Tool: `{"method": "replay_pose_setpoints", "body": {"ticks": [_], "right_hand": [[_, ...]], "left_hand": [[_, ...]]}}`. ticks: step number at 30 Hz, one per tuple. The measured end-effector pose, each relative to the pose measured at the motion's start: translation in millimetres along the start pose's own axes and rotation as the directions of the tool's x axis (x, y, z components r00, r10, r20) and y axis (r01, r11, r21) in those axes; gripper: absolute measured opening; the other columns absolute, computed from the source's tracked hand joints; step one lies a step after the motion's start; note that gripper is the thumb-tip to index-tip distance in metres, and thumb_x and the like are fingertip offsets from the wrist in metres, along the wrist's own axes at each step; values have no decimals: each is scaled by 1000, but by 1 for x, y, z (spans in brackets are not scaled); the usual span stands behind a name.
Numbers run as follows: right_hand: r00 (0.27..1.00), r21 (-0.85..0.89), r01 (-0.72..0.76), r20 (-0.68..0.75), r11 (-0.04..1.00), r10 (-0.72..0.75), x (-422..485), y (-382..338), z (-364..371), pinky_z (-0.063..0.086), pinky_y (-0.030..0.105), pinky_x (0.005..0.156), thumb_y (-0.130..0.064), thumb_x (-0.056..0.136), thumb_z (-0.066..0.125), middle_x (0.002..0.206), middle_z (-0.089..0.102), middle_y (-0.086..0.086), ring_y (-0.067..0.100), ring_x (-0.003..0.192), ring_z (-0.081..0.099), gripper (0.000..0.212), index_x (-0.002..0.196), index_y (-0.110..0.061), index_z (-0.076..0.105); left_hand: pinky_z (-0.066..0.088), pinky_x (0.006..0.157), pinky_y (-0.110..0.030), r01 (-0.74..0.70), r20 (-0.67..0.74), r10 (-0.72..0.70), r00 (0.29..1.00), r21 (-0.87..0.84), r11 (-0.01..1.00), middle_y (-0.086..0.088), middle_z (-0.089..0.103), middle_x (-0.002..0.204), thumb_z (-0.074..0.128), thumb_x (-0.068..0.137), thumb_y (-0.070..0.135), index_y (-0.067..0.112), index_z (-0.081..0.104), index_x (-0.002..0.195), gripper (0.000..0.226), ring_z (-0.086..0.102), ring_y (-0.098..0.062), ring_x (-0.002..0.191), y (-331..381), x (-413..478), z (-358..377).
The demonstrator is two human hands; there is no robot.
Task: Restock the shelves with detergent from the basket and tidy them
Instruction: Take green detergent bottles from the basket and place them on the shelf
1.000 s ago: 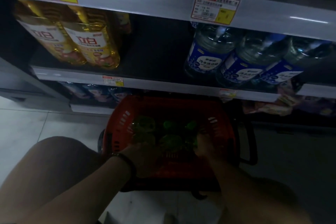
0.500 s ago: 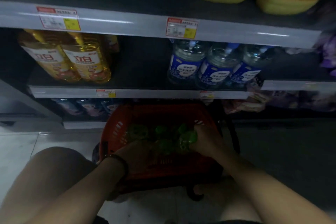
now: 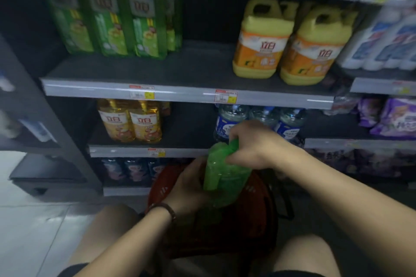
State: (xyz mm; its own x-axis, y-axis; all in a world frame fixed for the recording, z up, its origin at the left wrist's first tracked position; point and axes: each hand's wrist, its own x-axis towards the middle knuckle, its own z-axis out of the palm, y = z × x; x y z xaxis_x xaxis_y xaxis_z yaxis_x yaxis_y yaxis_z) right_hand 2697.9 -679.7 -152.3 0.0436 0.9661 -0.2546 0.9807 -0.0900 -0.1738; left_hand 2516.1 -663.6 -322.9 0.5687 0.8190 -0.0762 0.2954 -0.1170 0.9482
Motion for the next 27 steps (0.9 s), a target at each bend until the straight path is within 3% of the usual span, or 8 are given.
{"method": "replay_pose_setpoints", "body": {"ticks": [3,7,10,12,16,19,24,27], "right_hand": [[991,-3,59,-123,998,-59,-6,-33,-29,51,36,52,-43,71,77,73,70,12,28,67,66,33,77,-12,69],[992,98,98,-92,990,-89,-5,-69,-60,41,30,52,-47,78,80,78,66,-1,20,73,65,34,85,-17,66],[979,268,201,-34,942,-199,6,-83,-73,56,31,68,-59,73,85,89,76,-9,9,82,72,42,99,-29,71],[965,386,261,-83,885,-248,19,-85,-68,61,35,86,-64,63,90,106,77,-13,5,96,73,63,115,-36,68],[946,608,307,-108,732,-307,54,-90,-37,58,41,104,-37,66,99,129,73,-11,7,118,70,84,139,-35,57],[915,730,328,-89,599,-392,73,-114,-17,58,45,105,-15,79,92,130,75,-6,14,122,71,74,142,-31,57],[912,797,380,-238,470,-334,114,-158,-16,58,50,103,-36,77,91,127,77,-6,16,118,73,64,135,-31,63],[925,847,346,-236,403,-299,140,-180,-28,61,50,100,-27,84,89,120,79,-4,17,110,77,52,131,-24,68]], "left_hand": [[59,98,-33,-79,-79,77,994,-25,997,23,74,121,96,65,54,51,59,127,72,70,4,112,37,-12,-26],[62,95,-42,-84,-182,69,981,-76,994,17,76,119,99,66,41,47,63,122,67,73,-3,110,55,-28,-73],[62,97,-45,-113,-228,84,970,-119,986,11,75,126,97,72,37,41,62,130,69,73,-9,116,66,-39,-107],[62,95,-39,-125,-266,89,960,-121,985,9,75,127,95,76,28,32,61,134,68,73,-10,117,69,-42,-130],[63,91,-36,-169,-345,95,934,-190,967,3,78,122,93,77,18,23,62,132,64,76,-16,113,76,-44,-171],[64,90,-36,-198,-396,100,913,-213,957,0,79,121,89,80,18,20,61,133,60,76,-20,112,81,-37,-204],[64,91,-44,-229,-445,100,890,-248,941,-4,78,123,81,88,21,18,63,132,48,76,-25,113,87,-18,-256],[63,93,-48,-243,-475,96,875,-259,935,-7,78,122,76,92,21,15,65,130,40,77,-28,111,91,-3,-279]]}}
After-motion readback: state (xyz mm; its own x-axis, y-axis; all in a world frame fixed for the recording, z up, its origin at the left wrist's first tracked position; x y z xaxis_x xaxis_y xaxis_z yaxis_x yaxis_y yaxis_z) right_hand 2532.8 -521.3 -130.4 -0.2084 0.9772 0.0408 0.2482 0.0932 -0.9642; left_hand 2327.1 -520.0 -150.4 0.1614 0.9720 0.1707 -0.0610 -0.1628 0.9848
